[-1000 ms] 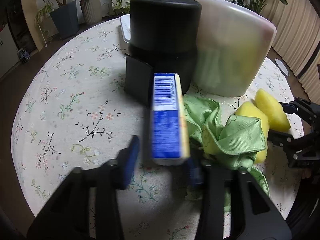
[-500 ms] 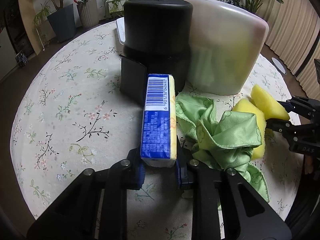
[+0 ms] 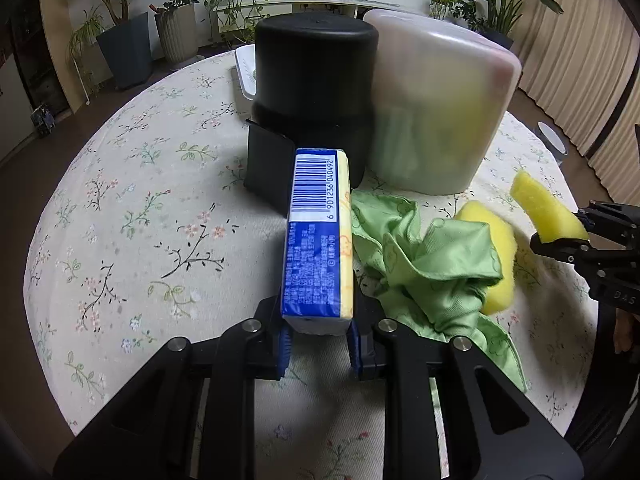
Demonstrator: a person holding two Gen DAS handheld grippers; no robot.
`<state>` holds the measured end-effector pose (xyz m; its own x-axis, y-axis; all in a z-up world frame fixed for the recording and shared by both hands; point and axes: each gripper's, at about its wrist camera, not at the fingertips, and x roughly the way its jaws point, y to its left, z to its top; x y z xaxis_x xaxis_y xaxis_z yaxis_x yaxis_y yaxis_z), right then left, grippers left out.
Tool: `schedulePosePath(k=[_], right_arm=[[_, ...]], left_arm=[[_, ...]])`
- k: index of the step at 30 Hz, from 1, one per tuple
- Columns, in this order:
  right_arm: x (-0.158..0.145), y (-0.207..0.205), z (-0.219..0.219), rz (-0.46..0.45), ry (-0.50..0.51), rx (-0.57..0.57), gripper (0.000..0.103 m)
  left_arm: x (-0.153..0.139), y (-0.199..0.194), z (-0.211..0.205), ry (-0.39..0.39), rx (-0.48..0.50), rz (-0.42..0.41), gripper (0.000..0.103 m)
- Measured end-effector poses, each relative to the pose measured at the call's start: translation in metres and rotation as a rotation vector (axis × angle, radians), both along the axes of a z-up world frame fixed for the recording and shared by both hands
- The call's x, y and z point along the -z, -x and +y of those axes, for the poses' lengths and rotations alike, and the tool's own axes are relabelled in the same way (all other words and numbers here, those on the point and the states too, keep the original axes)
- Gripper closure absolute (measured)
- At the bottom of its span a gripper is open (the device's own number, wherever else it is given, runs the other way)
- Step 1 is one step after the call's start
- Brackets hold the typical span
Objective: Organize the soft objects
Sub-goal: 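Lift and carry the box and yellow sponge over the white tray with both tools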
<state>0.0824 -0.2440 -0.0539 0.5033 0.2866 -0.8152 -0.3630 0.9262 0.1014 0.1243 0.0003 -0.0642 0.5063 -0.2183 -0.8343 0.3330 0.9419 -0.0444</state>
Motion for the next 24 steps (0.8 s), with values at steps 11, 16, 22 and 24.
schedulePosePath(k=[11, 16, 22, 24], right_arm=[[-0.008, 0.023, 0.004, 0.008, -0.016, -0.026, 0.068], [-0.008, 0.031, 0.003, 0.018, -0.024, -0.027, 0.068], [-0.025, 0.033, -0.013, 0.002, -0.016, -0.014, 0.068], [-0.038, 0.027, -0.026, -0.018, 0.009, -0.006, 0.068]], left_arm=[[-0.009, 0.027, 0.012, 0.009, -0.009, 0.005, 0.083], [-0.017, 0.039, 0.015, 0.015, -0.006, -0.005, 0.083], [-0.048, 0.04, 0.028, 0.012, -0.011, -0.06, 0.083], [-0.068, 0.031, 0.036, -0.004, -0.011, -0.095, 0.083]])
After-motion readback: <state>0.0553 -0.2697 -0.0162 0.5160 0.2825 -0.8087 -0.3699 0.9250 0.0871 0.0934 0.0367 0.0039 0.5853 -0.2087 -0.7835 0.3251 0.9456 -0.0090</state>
